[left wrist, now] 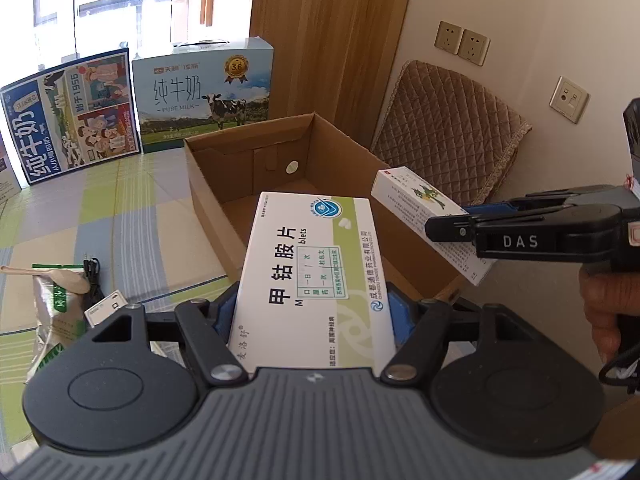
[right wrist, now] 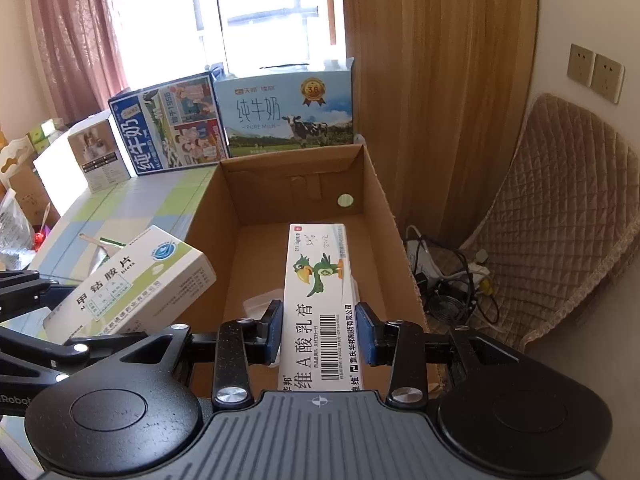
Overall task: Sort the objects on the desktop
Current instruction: 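Carry the medicine box in the left tool while the right tool carries the cream box to the cardboard box, then open the left tool over the box while the right tool releases the cream box inside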
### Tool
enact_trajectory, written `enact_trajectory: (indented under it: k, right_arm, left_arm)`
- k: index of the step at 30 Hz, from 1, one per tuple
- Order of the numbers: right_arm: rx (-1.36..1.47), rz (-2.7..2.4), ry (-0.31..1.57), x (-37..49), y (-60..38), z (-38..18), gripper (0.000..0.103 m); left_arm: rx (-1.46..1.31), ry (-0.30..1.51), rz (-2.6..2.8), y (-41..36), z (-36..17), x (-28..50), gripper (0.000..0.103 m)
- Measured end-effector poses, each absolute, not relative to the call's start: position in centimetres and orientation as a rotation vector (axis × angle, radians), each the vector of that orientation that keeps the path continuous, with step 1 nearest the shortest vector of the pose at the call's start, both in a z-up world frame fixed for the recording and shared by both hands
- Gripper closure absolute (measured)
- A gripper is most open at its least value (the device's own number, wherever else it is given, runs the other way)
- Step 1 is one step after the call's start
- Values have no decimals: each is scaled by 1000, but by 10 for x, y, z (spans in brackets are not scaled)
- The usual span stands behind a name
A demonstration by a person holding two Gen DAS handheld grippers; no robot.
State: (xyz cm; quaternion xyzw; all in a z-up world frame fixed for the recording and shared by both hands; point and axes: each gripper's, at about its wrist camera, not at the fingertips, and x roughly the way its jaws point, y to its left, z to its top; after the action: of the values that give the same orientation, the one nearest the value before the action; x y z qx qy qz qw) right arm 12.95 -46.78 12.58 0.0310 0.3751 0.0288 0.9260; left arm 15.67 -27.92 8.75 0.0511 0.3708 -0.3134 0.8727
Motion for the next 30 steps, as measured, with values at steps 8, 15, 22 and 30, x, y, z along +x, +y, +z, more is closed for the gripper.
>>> enact_trajectory:
  k: [8, 15, 22, 30]
  right_arm:
    - [81, 63, 784, 140, -480, 119, 68]
    - [88, 61, 791, 147, -485, 116, 68]
    - [104, 54, 804, 152, -490, 112, 68]
    - [113, 47, 811, 156, -495, 109, 68]
  left_arm:
    - [100, 801, -656, -298, 77, 168, 36]
    - [92, 811, -655, -307, 70, 172, 36]
    - [90, 810, -651, -315, 66, 179, 36]
    - [103, 813, -659, -327, 60, 184, 35]
